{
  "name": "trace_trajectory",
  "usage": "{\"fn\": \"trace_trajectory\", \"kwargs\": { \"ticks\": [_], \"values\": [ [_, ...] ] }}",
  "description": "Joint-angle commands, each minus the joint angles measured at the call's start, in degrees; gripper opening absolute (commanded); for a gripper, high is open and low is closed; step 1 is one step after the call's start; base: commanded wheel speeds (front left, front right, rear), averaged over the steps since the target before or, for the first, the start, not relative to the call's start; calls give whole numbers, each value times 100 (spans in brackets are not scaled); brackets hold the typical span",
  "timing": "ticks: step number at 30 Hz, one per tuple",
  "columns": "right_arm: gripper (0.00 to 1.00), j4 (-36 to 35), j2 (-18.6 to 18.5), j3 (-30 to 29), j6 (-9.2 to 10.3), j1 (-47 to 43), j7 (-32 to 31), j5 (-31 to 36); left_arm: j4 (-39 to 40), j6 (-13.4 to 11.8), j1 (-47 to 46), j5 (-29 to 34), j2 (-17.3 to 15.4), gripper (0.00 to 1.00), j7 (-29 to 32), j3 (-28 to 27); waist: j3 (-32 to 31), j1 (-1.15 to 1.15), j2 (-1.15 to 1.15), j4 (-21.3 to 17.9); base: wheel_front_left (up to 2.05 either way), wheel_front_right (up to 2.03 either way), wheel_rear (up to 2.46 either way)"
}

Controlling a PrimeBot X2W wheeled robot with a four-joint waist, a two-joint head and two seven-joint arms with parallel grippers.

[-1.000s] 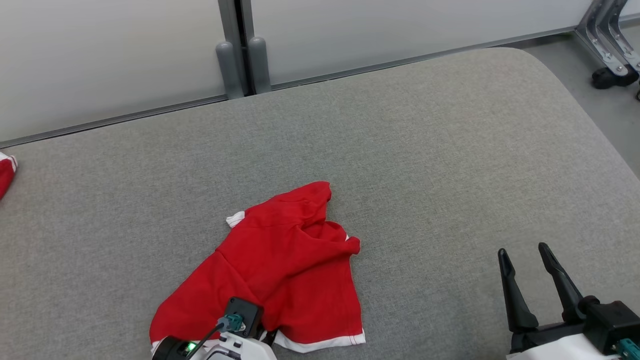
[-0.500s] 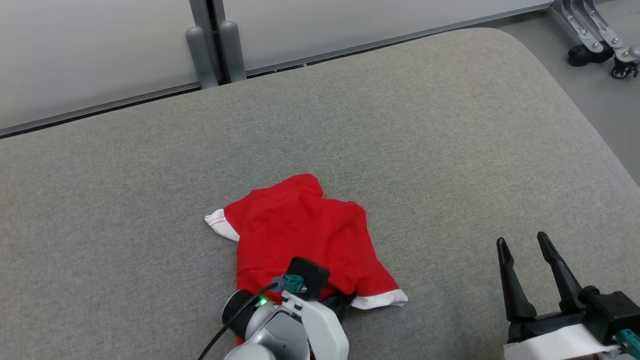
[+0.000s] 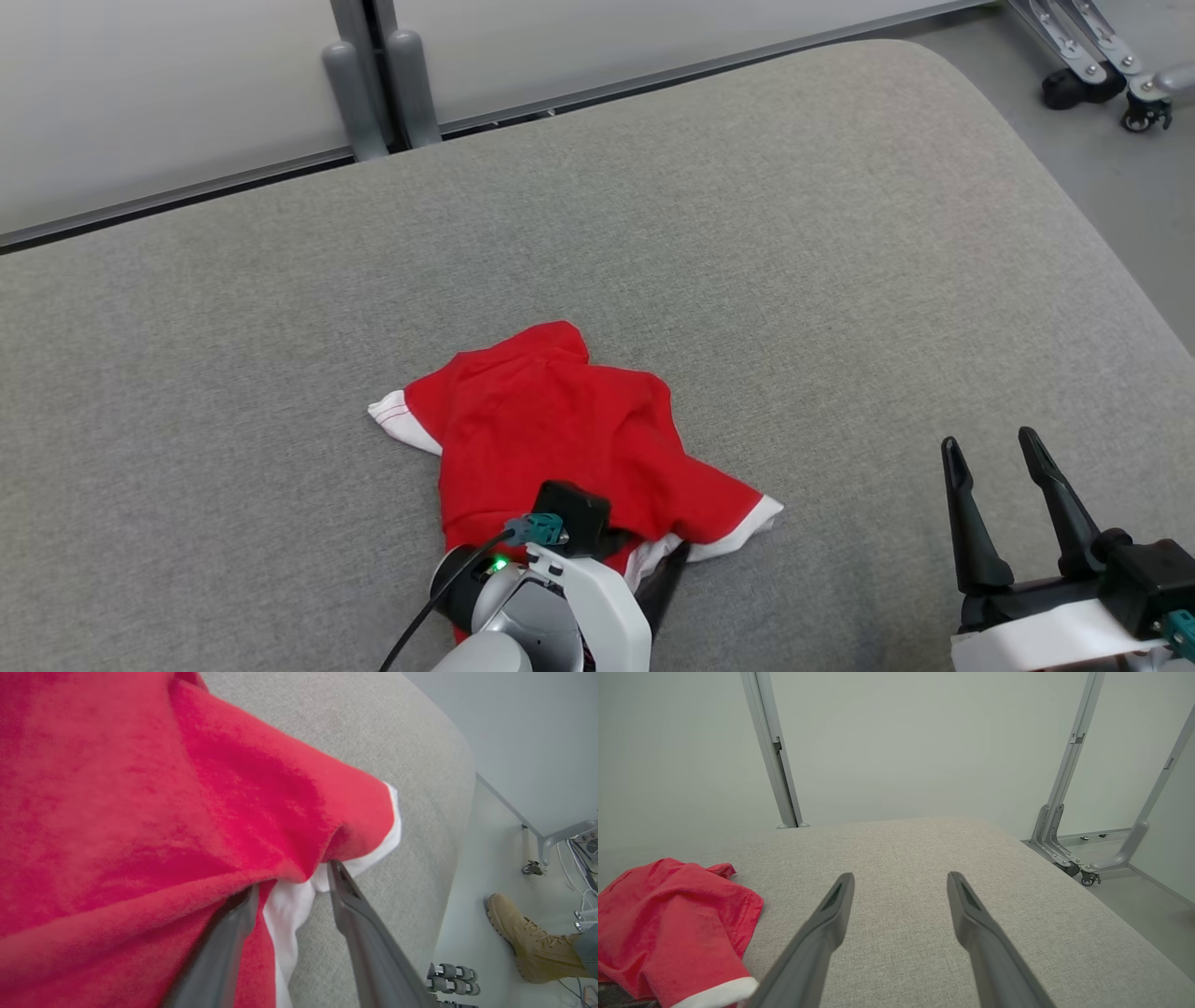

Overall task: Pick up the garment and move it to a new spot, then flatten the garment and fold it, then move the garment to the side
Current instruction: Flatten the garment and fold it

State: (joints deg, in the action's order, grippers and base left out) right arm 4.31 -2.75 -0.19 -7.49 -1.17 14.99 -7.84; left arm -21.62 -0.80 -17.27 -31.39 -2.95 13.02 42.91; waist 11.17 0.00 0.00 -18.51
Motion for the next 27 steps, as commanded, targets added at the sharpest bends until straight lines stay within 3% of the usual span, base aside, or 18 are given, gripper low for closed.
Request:
{"fn": "trace_trajectory", "kwargs": {
  "ticks": [1,4,7,13,20,27],
  "values": [
    [100,3,-25,-17,-1,-34,30,-3,105,48,38,-104,-11,100,-136,-50,-42,0,0,58,0,0,0],
    [100,1,-28,-71,-1,-93,30,25,732,99,363,-475,-103,100,-244,-229,-150,0,0,199,0,0,0],
    [100,-19,-26,-143,-1,-166,30,58,1411,-32,743,-656,-421,100,-134,-401,-256,0,0,325,0,0,0],
    [100,-32,-29,-193,-1,-288,30,140,2395,-592,1697,-1057,-971,100,49,-926,-456,0,0,533,0,0,0],
    [100,-38,-28,-111,-1,-334,30,182,2188,-965,2150,-1133,-1229,100,59,-1192,-498,0,0,668,0,0,0],
    [100,-42,-27,-87,-1,-289,30,241,1672,-737,2048,-1511,-900,100,93,-1146,-474,0,0,692,0,0,0]
  ]
}}
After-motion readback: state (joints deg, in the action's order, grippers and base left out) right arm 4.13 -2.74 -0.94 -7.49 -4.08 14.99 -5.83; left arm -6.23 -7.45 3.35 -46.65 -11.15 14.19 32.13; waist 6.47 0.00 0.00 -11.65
